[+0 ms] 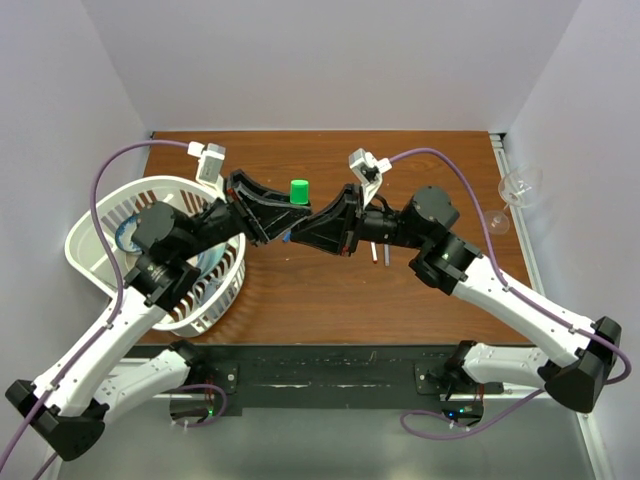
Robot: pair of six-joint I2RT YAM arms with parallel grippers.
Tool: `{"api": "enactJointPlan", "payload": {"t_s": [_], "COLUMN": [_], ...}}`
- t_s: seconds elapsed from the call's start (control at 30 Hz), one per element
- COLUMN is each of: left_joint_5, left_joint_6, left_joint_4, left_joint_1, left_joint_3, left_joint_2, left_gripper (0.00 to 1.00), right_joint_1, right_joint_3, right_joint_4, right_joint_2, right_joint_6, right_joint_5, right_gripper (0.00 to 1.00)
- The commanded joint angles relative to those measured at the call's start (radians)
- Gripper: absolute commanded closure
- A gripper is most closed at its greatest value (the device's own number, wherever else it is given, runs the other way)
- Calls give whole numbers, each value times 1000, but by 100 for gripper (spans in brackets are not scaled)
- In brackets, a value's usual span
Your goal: Insert the pens into the pen caps
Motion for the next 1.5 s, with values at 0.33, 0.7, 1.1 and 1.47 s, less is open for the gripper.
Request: {"api": "enactJointPlan", "payload": {"t_s": [0.33, 0.7, 1.1, 1.47], "left_joint_5": [2, 52, 283, 310], "left_joint_6": [-28, 50, 179, 149], "left_joint_4": [89, 100, 36, 54], "left_joint_1": [-3, -3, -2, -3], "left_joint_3": [-48, -79, -103, -113], "left_joint_2": [-16, -45, -70, -40], "left_gripper": [86, 100, 100, 100], "right_joint_1": [3, 1, 1, 1], "right_joint_3": [23, 21, 314, 354], "right_joint_4": [75, -228, -465, -388], "right_joint_2": [-41, -159, -50, 10], "right_joint_6": [18, -64, -173, -140], "right_joint_5": [32, 85, 68, 19], "right_gripper": [100, 49, 34, 45]}}
